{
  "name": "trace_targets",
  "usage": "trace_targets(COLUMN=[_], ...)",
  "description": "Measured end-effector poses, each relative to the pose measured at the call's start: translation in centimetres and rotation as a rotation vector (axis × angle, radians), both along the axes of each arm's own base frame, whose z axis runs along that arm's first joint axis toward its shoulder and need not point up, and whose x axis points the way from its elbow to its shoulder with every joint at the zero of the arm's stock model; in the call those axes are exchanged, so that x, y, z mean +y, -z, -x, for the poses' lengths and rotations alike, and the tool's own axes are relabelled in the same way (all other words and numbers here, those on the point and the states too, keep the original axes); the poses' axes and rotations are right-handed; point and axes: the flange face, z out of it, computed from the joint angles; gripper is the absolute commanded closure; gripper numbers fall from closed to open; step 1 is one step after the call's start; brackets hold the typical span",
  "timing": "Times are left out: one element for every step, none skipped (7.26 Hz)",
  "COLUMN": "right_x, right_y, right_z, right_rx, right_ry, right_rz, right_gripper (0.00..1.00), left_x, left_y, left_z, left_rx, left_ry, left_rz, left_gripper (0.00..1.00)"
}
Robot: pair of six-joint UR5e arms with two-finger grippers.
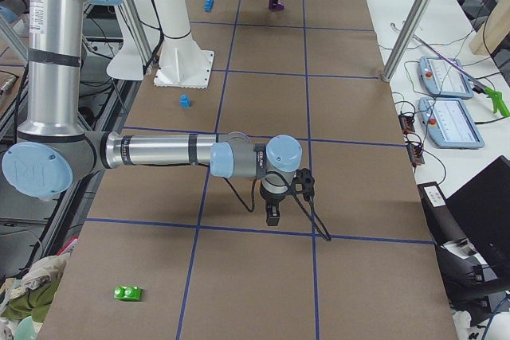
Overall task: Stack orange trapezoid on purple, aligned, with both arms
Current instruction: 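Reach the left gripper down and grasp the purple trapezoid block, then carry the purple block with the left gripper to the table center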
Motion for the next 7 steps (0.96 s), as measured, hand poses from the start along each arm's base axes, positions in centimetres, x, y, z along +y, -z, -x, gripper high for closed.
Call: trace_targets(right_x=[0.0, 0.0, 0.0, 0.0, 0.0, 0.0, 0.0], right_y=[0.0, 0.0, 0.0, 0.0, 0.0, 0.0, 0.0], right_z=[0.1, 0.2, 0.2, 0.2, 0.3, 0.3, 0.3], right_rx=[0.000, -0.001, -0.002, -0.003, -0.004, -0.004, -0.004], right_ry=[0.001, 0.000, -0.001, -0.002, -0.002, -0.002, -0.001], right_rz=[0.001, 0.003, 0.005, 0.006, 0.007, 0.007, 0.007], right_gripper=[0.00, 0.00, 0.00, 0.00, 0.00, 0.00, 0.00], left_x=[0.0, -0.2, -0.5, -0.8, -1.1, -1.4, -0.9], left_y=[0.3, 2.0, 5.3, 9.1, 13.9, 19.3, 24.9], left_z=[-0.1, -0.3, -0.5, -1.3, -3.7, -6.9, -10.9], left_rx=[0.003, 0.022, 0.054, 0.083, 0.110, 0.130, 0.140], left_ry=[-0.003, -0.002, 0.004, -0.001, -0.030, -0.064, -0.077], left_rz=[-0.004, -0.028, -0.070, -0.109, -0.140, -0.153, -0.144], left_gripper=[1.00, 1.00, 1.00, 1.00, 1.00, 1.00, 1.00])
